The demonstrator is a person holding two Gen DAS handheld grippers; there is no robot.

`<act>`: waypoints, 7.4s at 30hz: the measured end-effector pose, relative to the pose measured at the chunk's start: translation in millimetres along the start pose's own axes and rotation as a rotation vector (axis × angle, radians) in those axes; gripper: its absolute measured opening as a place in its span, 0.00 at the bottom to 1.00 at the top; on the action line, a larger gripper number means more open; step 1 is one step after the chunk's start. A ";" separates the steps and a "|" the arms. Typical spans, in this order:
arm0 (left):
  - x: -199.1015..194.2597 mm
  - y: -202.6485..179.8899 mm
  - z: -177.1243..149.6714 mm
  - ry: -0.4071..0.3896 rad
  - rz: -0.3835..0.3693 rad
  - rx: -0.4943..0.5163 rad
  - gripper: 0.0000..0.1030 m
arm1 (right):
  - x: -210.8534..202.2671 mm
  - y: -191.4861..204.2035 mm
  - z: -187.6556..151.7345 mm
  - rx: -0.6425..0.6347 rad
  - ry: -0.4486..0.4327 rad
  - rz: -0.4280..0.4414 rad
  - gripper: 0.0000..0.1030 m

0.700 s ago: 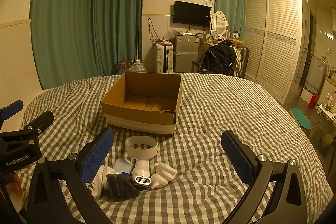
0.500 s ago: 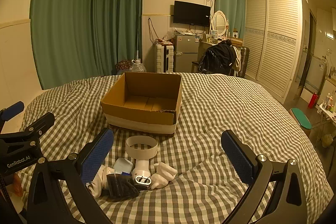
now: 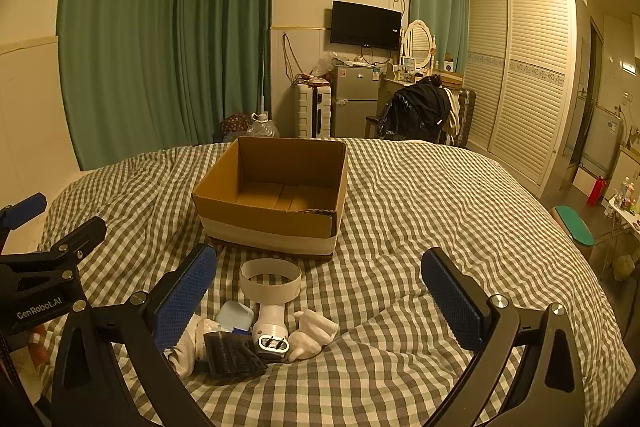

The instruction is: Organize objects

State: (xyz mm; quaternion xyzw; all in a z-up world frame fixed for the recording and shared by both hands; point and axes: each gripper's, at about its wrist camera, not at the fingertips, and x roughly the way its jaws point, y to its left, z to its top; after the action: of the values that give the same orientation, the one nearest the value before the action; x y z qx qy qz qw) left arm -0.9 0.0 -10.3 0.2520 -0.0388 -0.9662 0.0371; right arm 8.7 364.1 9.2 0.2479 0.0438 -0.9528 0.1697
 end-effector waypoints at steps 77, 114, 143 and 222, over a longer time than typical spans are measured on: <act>109.2 -26.1 -99.8 0.582 -0.280 0.002 0.45 | 194.7 -6.3 -84.9 0.001 0.737 0.175 0.52; 62.6 -7.7 11.3 0.301 -0.194 -0.030 0.36 | 25.6 22.4 28.3 -0.169 0.232 0.115 0.47; 284.3 -30.1 118.2 0.272 -0.223 0.025 0.36 | 260.6 1.3 143.7 -0.047 0.278 0.141 0.46; 220.4 -21.9 -101.2 0.538 -0.116 0.087 0.73 | 238.7 50.5 -46.9 -0.009 0.556 0.216 0.92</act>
State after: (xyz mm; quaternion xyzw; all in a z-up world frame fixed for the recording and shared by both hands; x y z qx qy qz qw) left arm -144.3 -4.0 -207.1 0.5025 -0.0546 -0.8626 -0.0201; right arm -148.1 252.6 -148.1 0.5020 0.0660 -0.8245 0.2526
